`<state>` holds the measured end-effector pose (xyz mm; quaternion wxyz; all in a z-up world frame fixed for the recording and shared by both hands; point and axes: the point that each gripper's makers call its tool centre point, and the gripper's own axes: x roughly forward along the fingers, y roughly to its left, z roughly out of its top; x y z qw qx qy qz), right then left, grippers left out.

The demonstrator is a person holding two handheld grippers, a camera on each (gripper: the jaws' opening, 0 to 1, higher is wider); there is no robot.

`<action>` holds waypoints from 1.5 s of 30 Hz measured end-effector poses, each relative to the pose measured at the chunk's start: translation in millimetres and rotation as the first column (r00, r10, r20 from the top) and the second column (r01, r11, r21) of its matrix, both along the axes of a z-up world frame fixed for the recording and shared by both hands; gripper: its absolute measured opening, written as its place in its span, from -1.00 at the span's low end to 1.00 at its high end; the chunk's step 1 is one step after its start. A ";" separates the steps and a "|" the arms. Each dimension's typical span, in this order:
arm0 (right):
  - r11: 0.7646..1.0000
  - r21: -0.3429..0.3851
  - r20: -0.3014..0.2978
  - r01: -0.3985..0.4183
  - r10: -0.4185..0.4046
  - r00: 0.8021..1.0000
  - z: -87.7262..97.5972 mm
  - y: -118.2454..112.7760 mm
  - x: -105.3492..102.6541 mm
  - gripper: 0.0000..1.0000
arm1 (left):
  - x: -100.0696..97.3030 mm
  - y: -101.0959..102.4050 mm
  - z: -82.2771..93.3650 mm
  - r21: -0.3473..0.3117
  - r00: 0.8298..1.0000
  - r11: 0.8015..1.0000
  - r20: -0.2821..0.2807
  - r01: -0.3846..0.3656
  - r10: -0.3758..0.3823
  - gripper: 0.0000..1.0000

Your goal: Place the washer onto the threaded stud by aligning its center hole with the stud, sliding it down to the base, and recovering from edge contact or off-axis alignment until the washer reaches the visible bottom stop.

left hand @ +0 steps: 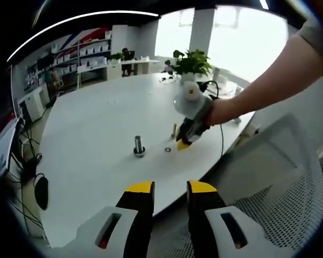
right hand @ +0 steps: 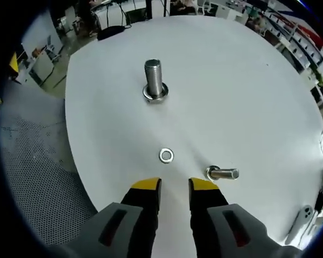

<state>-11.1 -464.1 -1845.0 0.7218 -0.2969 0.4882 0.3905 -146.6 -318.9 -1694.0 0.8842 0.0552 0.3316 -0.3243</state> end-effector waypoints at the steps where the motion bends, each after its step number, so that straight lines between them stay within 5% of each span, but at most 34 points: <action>1: 1.000 -0.001 -0.004 -0.006 0.006 1.000 -2.1 2.9 0.0 -0.52 | 0.1 -0.1 0.2 0.000 1.000 1.000 0.000 0.000 0.000 -0.57; 26: 0.999 0.046 -0.030 -0.026 0.028 0.999 -7.4 24.2 8.7 -0.59 | 1.7 -0.2 1.6 -0.006 1.000 1.000 0.008 -0.005 0.005 -0.57; 34: 0.993 -0.054 -0.076 -0.104 0.100 0.992 -9.1 24.0 10.2 -0.68 | 2.2 -0.7 2.3 -0.008 1.000 1.000 0.012 -0.003 0.003 -0.57; 45: 0.956 -0.222 -0.149 -0.194 0.163 0.975 -11.4 26.2 9.9 -0.68 | 2.9 -0.1 3.4 -0.011 1.000 1.000 0.019 -0.007 0.007 -0.57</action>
